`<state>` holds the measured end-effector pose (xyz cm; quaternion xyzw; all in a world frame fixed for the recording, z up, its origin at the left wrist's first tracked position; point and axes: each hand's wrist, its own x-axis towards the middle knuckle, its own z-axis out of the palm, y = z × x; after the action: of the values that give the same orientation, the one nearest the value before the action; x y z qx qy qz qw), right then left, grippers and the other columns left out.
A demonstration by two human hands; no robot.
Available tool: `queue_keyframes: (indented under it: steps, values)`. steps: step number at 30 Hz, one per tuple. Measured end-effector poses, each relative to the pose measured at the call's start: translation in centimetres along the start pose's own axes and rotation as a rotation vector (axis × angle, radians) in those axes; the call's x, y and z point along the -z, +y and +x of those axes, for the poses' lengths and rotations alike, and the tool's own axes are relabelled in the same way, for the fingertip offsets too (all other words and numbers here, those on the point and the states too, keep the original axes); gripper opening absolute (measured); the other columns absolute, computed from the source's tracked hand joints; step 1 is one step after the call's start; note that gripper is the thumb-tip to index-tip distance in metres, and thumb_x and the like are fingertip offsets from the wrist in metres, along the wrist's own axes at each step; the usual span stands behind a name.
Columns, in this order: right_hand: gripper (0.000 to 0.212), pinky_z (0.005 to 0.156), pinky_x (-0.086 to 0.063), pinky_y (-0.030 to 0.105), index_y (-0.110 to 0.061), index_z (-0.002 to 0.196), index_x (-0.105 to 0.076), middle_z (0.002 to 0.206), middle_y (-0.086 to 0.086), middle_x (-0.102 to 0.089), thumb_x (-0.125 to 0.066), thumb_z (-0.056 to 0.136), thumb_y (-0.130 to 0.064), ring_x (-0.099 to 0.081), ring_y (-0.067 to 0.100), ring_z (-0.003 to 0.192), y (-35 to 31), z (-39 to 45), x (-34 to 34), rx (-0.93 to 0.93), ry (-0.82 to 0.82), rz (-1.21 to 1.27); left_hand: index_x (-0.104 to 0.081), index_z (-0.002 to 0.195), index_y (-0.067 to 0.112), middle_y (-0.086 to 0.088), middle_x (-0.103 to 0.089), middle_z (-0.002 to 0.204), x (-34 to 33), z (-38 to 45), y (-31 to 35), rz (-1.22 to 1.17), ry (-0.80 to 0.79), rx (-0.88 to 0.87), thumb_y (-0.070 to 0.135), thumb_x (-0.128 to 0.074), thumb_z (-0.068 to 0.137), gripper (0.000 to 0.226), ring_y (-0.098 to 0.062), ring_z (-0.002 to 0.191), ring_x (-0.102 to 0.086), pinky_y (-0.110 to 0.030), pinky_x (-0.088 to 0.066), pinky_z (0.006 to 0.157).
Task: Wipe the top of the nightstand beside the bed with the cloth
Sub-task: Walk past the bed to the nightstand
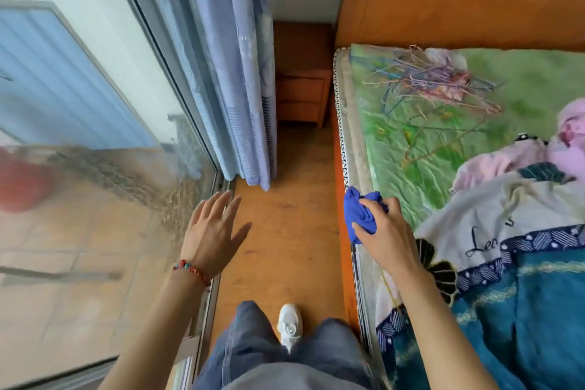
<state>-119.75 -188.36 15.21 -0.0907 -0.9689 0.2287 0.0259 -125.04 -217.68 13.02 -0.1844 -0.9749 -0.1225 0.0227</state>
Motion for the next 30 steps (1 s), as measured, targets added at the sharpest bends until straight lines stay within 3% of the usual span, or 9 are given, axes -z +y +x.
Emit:
queue_keyframes:
  steps: [8,13,17,22,30]
  values:
    - [0.042,0.055,-0.041,0.029,-0.012,0.117,-0.056,0.107,0.013,-0.046,-0.07,0.078,-0.018,-0.056,0.03,0.07,1.7,14.8,-0.1,-0.054,0.009,-0.005,-0.062,0.112,0.0,-0.022,-0.061,0.114,-1.2,16.4,-1.4,-0.021,0.026,-0.05,0.044,-0.042,0.083,0.056,-0.039,0.106,-0.058,-0.052,-0.044,0.089]
    - [0.043,0.057,-0.046,0.033,-0.011,0.118,-0.056,0.107,0.012,-0.045,-0.069,0.078,-0.017,-0.058,0.031,0.074,2.0,25.1,-0.6,-0.109,0.035,0.001,-0.062,0.113,0.0,-0.022,-0.061,0.115,-2.9,27.9,-2.5,-0.043,-0.018,-0.114,0.043,-0.043,0.082,0.056,-0.039,0.104,-0.058,-0.052,-0.046,0.087]
    - [0.042,0.055,-0.038,0.027,-0.012,0.118,-0.057,0.109,0.013,-0.047,-0.07,0.078,-0.018,-0.058,0.031,0.075,1.8,32.1,0.1,-0.161,0.07,-0.002,-0.063,0.112,0.001,-0.019,-0.061,0.114,-3.3,36.7,-3.0,-0.031,-0.045,-0.197,0.045,-0.042,0.083,0.057,-0.036,0.105,-0.058,-0.047,-0.046,0.088]
    - [0.043,0.056,-0.041,0.028,-0.01,0.118,-0.057,0.108,0.014,-0.048,-0.07,0.078,-0.017,-0.059,0.031,0.076,2.4,38.9,0.9,-0.211,0.078,0.005,-0.063,0.113,0.001,-0.02,-0.061,0.113,-3.4,46.2,-2.9,-0.038,-0.061,-0.218,0.056,-0.015,0.095,0.075,-0.038,0.101,-0.059,-0.049,-0.048,0.082]
    - [0.045,0.065,-0.05,0.039,-0.011,0.12,-0.056,0.112,0.017,-0.047,-0.07,0.078,-0.018,-0.059,0.035,0.081,6.7,50.9,0.7,-0.233,0.05,0.019,-0.061,0.116,0.002,-0.02,-0.06,0.119,-6.4,58.8,-1.6,0.002,-0.15,-0.181,0.053,-0.013,0.096,0.073,-0.036,0.111,-0.057,-0.053,-0.041,0.091]
